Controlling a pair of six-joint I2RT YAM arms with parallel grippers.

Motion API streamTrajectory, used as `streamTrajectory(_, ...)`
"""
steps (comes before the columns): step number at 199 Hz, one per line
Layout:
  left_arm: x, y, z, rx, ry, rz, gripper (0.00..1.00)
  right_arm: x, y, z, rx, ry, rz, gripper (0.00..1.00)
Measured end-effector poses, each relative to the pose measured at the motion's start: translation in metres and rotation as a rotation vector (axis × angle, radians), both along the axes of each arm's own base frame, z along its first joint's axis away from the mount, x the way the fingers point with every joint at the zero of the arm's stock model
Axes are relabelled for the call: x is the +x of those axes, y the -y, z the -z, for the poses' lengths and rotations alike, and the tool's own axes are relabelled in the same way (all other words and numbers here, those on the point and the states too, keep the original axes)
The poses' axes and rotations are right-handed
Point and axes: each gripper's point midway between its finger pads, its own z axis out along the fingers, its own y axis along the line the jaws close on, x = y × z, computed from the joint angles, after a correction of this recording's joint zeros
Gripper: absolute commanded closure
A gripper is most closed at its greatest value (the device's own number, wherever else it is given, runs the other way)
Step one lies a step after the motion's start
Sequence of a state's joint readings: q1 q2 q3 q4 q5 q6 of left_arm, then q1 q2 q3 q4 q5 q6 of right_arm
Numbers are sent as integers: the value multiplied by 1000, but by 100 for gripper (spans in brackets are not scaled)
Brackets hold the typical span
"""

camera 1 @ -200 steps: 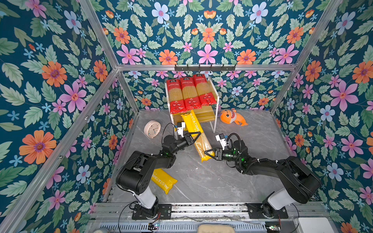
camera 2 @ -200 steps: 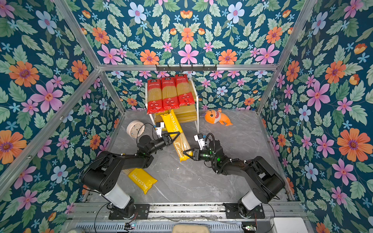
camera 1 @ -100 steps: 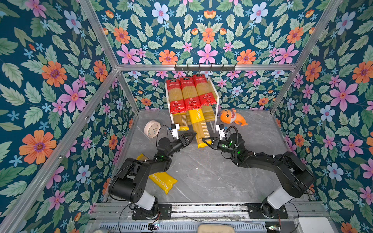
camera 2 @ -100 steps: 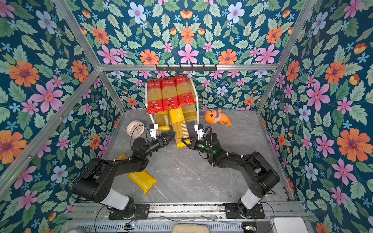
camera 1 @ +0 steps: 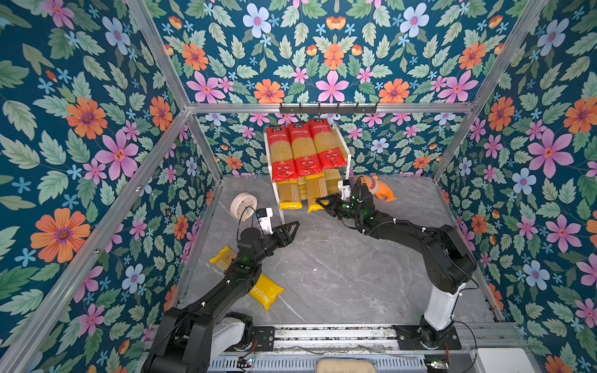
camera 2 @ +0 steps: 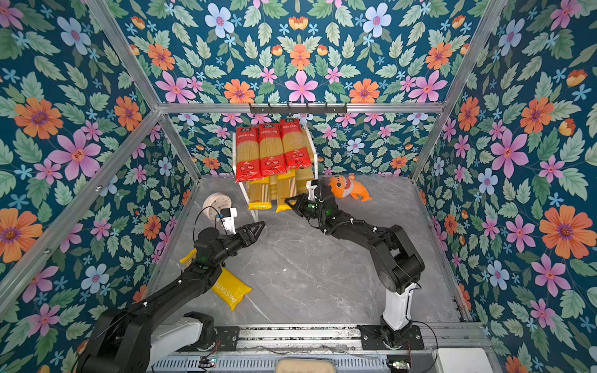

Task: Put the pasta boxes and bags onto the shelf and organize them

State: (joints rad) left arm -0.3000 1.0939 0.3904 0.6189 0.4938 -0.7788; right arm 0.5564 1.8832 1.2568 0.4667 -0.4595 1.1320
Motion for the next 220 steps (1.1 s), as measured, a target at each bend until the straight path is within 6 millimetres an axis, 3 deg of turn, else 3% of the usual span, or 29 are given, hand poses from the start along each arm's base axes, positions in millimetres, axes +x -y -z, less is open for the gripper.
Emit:
streamTrajectory(14,-3,-4,12,33,-31,-9,39,5,-9,6,12,-51,-16,98)
streamTrajectory(48,-6,-6,34,54,-93,-12,39,11,-22,7,35,-83,-47,67)
streamTrajectory(77,-5,-4,41,53,-112,-7,39,0,-14,17,18,-113,-50,59)
streamTrajectory(112,-3,-1,44,38,-125,1,39,-14,0,22,8,-129,-46,60)
streamTrajectory(140,-3,4,46,31,-128,14,40,-16,-1,21,14,-123,-54,70)
streamTrajectory(176,-4,10,46,17,-134,28,40,-7,-9,7,31,-102,-70,85)
streamTrajectory(220,-6,11,46,14,-132,30,40,3,-15,3,38,-92,-73,88)
